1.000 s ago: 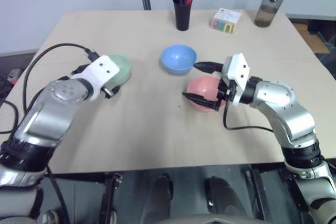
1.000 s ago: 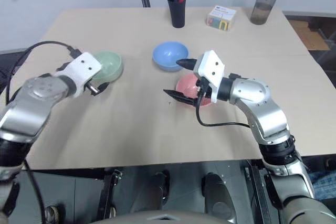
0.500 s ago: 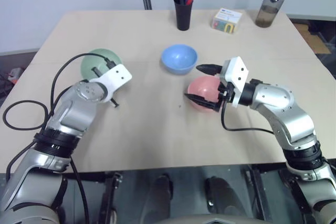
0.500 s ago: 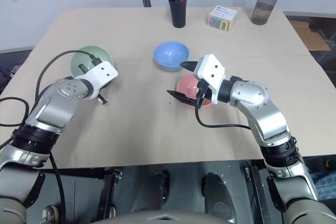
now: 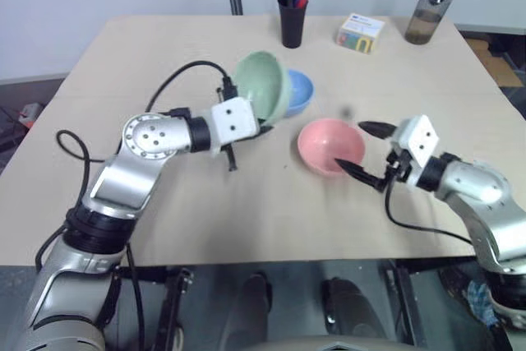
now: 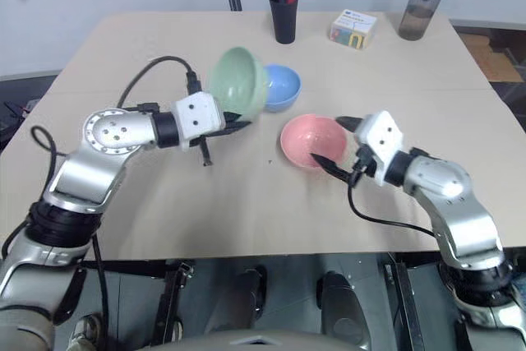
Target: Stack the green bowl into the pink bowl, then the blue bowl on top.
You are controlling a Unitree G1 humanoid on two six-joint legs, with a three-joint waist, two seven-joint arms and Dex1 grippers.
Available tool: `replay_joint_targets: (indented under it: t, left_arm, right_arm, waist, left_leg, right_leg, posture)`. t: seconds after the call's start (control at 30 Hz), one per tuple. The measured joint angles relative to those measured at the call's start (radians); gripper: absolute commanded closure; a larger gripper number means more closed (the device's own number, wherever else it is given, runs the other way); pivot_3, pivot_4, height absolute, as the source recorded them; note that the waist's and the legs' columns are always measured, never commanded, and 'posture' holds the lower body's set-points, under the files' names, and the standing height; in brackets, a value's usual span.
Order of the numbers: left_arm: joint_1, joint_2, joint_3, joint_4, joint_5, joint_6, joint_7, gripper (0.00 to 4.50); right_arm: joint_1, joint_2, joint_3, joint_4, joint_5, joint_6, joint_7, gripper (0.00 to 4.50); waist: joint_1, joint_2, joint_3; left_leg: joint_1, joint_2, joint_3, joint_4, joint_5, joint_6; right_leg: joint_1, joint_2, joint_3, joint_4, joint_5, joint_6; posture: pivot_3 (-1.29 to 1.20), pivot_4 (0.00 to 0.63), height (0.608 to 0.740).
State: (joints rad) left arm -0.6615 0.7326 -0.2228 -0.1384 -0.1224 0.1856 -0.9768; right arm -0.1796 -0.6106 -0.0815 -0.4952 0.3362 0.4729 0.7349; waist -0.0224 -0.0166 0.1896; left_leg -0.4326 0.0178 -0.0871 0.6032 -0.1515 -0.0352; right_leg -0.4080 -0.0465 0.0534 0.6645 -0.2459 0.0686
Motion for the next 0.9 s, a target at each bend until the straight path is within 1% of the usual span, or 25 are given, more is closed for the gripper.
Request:
replay_joint_targets:
  t: [0.07,0.1,0.17,0.27,0.43,0.57,0.63,0.7,0.73,0.77,0.8,0.83,0.87,0.9]
  left_arm:
    - [-0.075,-0.064,-0.039,0.113,0.0,-0.086,-0.075,4.46]
    - [-0.087,-0.076,-0.049,0.149,0.001,-0.112,-0.098,4.46]
    - [-0.133,-0.134,-0.088,0.275,0.012,-0.211,-0.158,4.46]
    - [-0.193,-0.2,-0.129,0.403,0.023,-0.304,-0.23,4.46]
    - [-0.278,-0.246,-0.141,0.524,0.023,-0.393,-0.334,4.46]
    - [-0.328,-0.271,-0.145,0.629,0.029,-0.477,-0.413,4.46]
    - [-0.346,-0.281,-0.15,0.666,0.041,-0.498,-0.448,3.82]
    - [-0.358,-0.292,-0.152,0.682,0.044,-0.489,-0.474,3.03]
    - [-0.359,-0.293,-0.152,0.682,0.044,-0.483,-0.483,2.84]
    - [-0.358,-0.296,-0.149,0.682,0.043,-0.473,-0.486,2.49]
    - [-0.359,-0.308,-0.137,0.683,0.041,-0.46,-0.469,2.14]
    - [-0.362,-0.319,-0.128,0.683,0.04,-0.452,-0.445,1.65]
    - [-0.368,-0.328,-0.114,0.684,0.04,-0.443,-0.415,1.32]
    - [-0.377,-0.328,-0.096,0.685,0.04,-0.43,-0.386,1.32]
  right_arm:
    - [0.119,-0.032,-0.092,-0.071,0.033,0.024,0.0,0.0]
    - [0.147,-0.035,-0.116,-0.087,0.044,0.032,-0.001,0.0]
    - [0.226,-0.038,-0.189,-0.14,0.069,0.041,-0.008,0.0]
    - [0.296,-0.034,-0.251,-0.216,0.108,0.049,-0.027,0.0]
    - [0.369,-0.024,-0.321,-0.307,0.173,0.052,-0.049,0.0]
    - [0.388,-0.022,-0.371,-0.345,0.249,0.052,-0.064,0.0]
    - [0.384,-0.026,-0.377,-0.36,0.28,0.052,-0.073,0.0]
    - [0.376,-0.036,-0.378,-0.36,0.294,0.053,-0.087,0.0]
    - [0.375,-0.039,-0.378,-0.36,0.295,0.053,-0.089,0.0]
    - [0.372,-0.042,-0.377,-0.36,0.295,0.053,-0.09,0.0]
    - [0.362,-0.052,-0.373,-0.358,0.296,0.053,-0.093,0.0]
    - [0.349,-0.06,-0.367,-0.357,0.296,0.053,-0.095,0.0]
    - [0.338,-0.065,-0.363,-0.357,0.298,0.053,-0.097,0.0]
    - [0.33,-0.069,-0.357,-0.356,0.3,0.052,-0.099,0.0]
  waist:
    - [0.006,0.0,0.0]
    - [0.005,0.0,0.0]
    - [0.003,0.0,-0.001]
    - [-0.004,0.0,0.0]
    - [-0.014,0.0,0.0]
    - [-0.016,0.0,0.0]
    - [-0.016,0.0,0.0]
    - [-0.016,0.0,0.0]
    - [-0.016,0.0,0.0]
    - [-0.016,0.0,0.0]
    - [-0.016,0.0,0.0]
    - [-0.015,0.0,0.0]
    - [-0.015,0.0,0.0]
    - [-0.016,0.0,0.0]
  left_leg:
    - [0.0,0.0,0.0,0.001,0.0,0.0]
    - [0.0,0.0,0.0,0.001,0.0,0.0]
    - [0.0,0.0,0.0,0.002,0.0,0.0]
    - [0.0,0.0,0.0,0.002,0.0,0.0]
    - [0.0,0.0,0.0,0.003,0.0,0.0]
    - [0.0,0.0,0.0,0.003,0.0,0.0]
    - [0.0,0.0,0.0,0.004,0.0,0.0]
    - [0.0,0.0,0.0,0.004,0.0,0.001]
    - [0.0,0.0,0.0,0.004,0.0,0.001]
    - [0.0,0.0,0.0,0.004,0.0,0.001]
    - [0.0,0.0,0.0,0.004,0.0,0.001]
    - [0.0,0.0,-0.001,0.005,0.0,0.001]
    - [0.0,0.0,-0.001,0.005,0.0,0.001]
    - [0.0,0.0,-0.001,0.005,0.0,0.001]
  right_leg:
    - [0.001,0.0,0.0,0.0,-0.001,0.001]
    - [0.001,0.0,0.0,0.0,-0.001,0.001]
    - [0.001,0.0,0.001,0.0,0.0,0.002]
    - [0.001,0.0,0.001,0.0,0.0,0.002]
    - [0.001,0.0,0.001,0.0,-0.001,0.003]
    - [0.002,0.0,0.001,0.0,-0.001,0.003]
    - [0.003,0.0,0.001,0.0,-0.001,0.003]
    - [0.003,0.0,0.001,-0.001,-0.001,0.003]
    - [0.003,0.0,0.001,-0.001,-0.001,0.003]
    - [0.003,0.0,0.001,-0.001,-0.001,0.003]
    - [0.003,0.0,0.001,-0.001,-0.001,0.004]
    - [0.003,0.0,0.0,-0.001,0.0,0.004]
    - [0.004,0.0,0.0,-0.001,0.0,0.004]
    - [0.004,0.0,0.0,-0.001,0.0,0.004]
  posture:
    - [0.0,0.15,0.74]
    - [0.0,0.15,0.74]
    - [0.0,0.15,0.74]
    - [0.0,0.15,0.74]
    - [0.0,0.15,0.74]
    - [0.0,0.15,0.74]
    - [0.0,0.15,0.74]
    - [0.0,0.15,0.74]
    - [0.0,0.15,0.74]
    - [0.0,0.15,0.74]
    - [0.0,0.15,0.74]
    - [0.0,0.15,0.74]
    - [0.0,0.15,0.74]
    - [0.0,0.15,0.74]
